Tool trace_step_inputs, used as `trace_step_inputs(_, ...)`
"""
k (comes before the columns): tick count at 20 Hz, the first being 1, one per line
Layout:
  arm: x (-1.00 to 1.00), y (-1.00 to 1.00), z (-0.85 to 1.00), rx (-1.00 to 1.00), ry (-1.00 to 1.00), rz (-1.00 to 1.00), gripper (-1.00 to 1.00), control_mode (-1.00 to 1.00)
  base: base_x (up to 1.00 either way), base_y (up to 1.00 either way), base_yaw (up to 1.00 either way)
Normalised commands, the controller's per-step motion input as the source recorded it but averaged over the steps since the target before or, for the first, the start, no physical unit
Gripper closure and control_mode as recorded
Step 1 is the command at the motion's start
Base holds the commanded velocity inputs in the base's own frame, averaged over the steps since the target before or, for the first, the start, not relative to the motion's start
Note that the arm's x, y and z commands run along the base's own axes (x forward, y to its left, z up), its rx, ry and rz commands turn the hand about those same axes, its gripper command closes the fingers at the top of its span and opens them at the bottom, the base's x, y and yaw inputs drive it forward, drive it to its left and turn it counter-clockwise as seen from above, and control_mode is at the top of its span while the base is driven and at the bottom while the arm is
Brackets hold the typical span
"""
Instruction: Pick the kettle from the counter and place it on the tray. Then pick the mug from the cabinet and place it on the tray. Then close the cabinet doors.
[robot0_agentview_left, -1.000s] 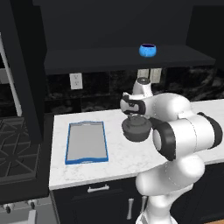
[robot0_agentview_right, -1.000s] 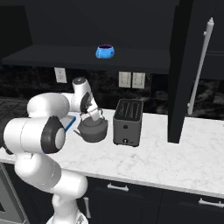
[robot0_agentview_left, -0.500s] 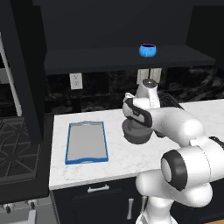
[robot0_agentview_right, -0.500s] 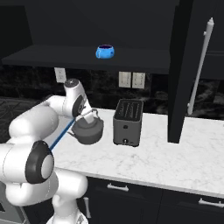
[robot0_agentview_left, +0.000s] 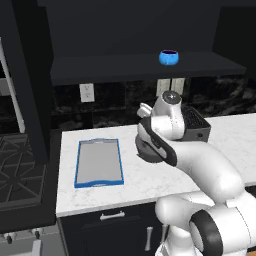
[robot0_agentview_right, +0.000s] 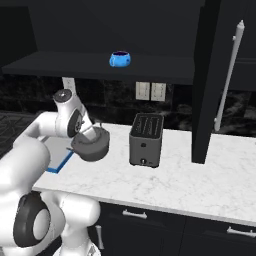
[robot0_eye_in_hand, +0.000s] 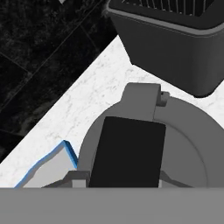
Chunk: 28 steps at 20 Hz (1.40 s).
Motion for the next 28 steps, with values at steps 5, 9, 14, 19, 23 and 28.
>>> trace_step_inputs(5,-0.14,0.44,0.18,0.0,-0.18,-0.01,1.0,-1.0,0.0,0.0,0.0)
trace_step_inputs(9,0.04,0.58,0.08,0.0,-0.24,-0.01,1.0,-1.0,0.0,0.0,0.0)
trace_step_inputs(14,0.26,0.55,0.09,0.0,-0.13,0.0,1.0,-1.0,0.0,0.0,0.0)
trace_step_inputs(19,0.29,0.61,0.13,0.02,0.01,0.0,1.0,-1.0,0.0,0.0,0.0)
trace_step_inputs(23,0.26,0.61,0.0,0.05,0.08,0.0,1.0,-1.0,0.0,0.0,0.0)
trace_step_inputs(28,0.35,0.43,-0.06,0.06,0.02,0.0,1.0,-1.0,0.0,0.0,0.0)
